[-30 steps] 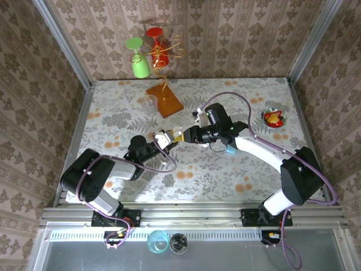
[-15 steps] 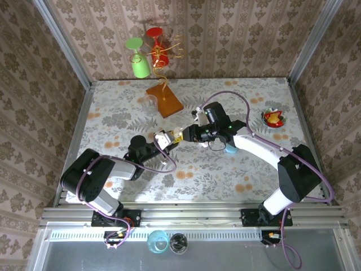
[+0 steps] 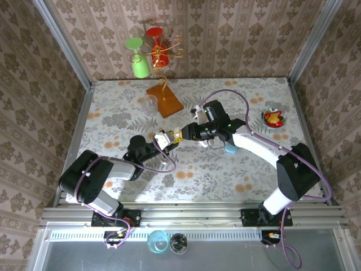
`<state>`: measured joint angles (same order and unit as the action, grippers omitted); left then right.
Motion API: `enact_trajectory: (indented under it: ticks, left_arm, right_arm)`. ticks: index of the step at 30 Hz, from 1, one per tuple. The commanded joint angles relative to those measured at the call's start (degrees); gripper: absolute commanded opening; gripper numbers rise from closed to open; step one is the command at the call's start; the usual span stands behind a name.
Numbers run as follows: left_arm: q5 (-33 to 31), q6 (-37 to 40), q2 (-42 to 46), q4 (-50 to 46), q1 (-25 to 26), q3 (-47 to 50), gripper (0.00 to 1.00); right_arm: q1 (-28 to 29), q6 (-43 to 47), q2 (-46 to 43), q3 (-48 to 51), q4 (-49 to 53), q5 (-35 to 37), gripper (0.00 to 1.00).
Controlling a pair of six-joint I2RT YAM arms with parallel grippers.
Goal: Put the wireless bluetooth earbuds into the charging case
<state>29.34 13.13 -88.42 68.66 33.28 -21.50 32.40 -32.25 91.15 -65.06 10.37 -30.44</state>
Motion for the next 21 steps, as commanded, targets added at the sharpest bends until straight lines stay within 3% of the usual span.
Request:
enact_trajectory:
  ticks: [1, 5, 12, 21]
  left_arm:
    - [0.8, -2.4, 1.1, 0.7, -0.7, -0.7, 0.0]
    - [-1.2, -4.6, 1.3, 1.5, -2.8, 0.1, 0.0]
    - [-9.9, -10.1, 3.3, -1.5, -8.9, 0.9, 0.01]
    - [-20.7, -12.2, 13.5, -20.0, -14.3, -0.3, 0.0]
  right_arm:
    - [-0.3, 2.2, 0.2, -1.9, 0.1, -0.2, 0.37]
    - [-0.4, 3.4, -3.1, 0.6, -0.4, 1.7, 0.4]
    - [0.7, 5.4, -4.9, 4.3, 1.5, 6.0, 0.46]
    - [7.0, 6.6, 3.1, 2.3, 0.6, 10.8, 0.49]
